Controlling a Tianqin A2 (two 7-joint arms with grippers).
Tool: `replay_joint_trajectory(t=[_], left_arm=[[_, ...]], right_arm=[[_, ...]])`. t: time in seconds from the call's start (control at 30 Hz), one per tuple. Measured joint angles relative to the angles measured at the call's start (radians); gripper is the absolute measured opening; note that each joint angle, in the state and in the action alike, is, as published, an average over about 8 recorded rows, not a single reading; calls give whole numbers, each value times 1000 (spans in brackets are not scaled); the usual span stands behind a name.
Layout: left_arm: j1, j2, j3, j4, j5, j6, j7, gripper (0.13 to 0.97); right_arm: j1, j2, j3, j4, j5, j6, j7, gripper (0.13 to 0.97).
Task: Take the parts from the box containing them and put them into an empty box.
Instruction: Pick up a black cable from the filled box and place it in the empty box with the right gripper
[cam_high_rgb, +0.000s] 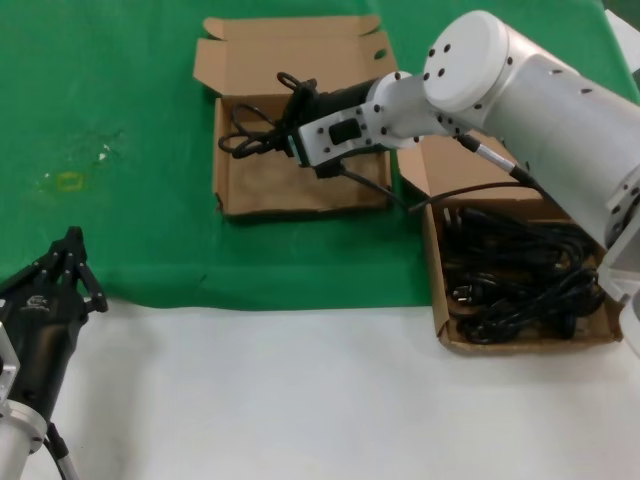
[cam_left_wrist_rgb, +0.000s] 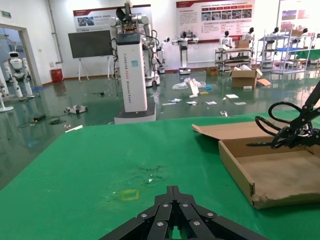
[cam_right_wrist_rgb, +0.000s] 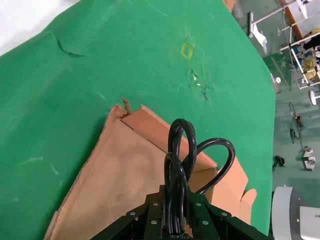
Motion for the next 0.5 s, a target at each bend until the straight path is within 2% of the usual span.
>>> replay_joint_trajectory(t=[0.5], left_arm=[[0,0,0,0,0,0,0,144]], right_arm=[[-6,0,0,0,-4,21,-20,237]])
